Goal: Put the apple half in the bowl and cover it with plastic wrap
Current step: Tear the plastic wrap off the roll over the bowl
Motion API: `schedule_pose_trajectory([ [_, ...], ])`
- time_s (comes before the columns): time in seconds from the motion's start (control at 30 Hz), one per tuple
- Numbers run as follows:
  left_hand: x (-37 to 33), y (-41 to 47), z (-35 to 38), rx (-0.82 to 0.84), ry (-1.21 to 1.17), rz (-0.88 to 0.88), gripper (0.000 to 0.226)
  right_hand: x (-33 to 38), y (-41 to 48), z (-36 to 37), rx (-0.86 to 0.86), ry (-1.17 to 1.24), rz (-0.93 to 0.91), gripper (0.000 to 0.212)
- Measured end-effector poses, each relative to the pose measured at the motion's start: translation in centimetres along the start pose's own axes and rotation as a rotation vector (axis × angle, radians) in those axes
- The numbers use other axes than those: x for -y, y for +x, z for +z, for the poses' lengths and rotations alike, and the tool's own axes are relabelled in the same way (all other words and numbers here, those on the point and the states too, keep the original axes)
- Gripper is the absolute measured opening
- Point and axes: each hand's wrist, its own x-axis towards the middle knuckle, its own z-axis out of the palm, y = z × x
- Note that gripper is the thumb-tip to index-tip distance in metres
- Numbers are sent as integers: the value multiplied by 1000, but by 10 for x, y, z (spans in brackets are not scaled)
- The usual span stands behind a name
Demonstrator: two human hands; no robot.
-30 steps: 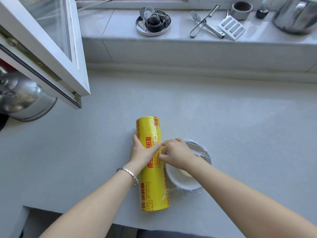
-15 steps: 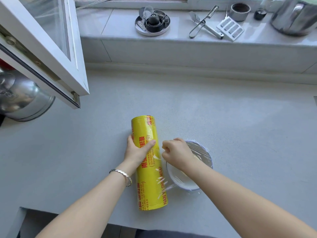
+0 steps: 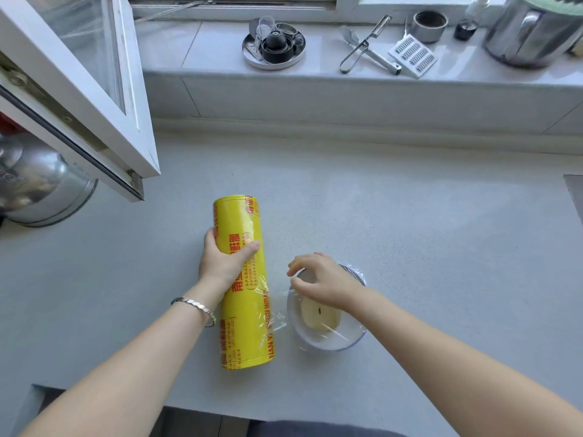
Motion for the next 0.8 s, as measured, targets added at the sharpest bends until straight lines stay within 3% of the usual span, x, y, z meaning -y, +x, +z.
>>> schedule_pose_trajectory([
  [0.13, -12, -2, 1, -2, 129, 124, 96, 22, 3, 3, 141, -199, -5, 45],
  [0.27, -23, 0, -2, -34, 186, 136, 100, 28, 8, 19, 218, -173, -16, 37],
  [0.53, -23, 8, -12, -242, 141, -76, 101, 7, -12, 28, 63, -343, -224, 35],
  [0.67, -27, 12, -17, -261, 194, -71, 101, -3, -21, 28, -53, -387, -310, 35],
  [0.8, -35, 8, -14, -261, 216, -59, 101, 2, -24, 19, -32, -330, -244, 56],
])
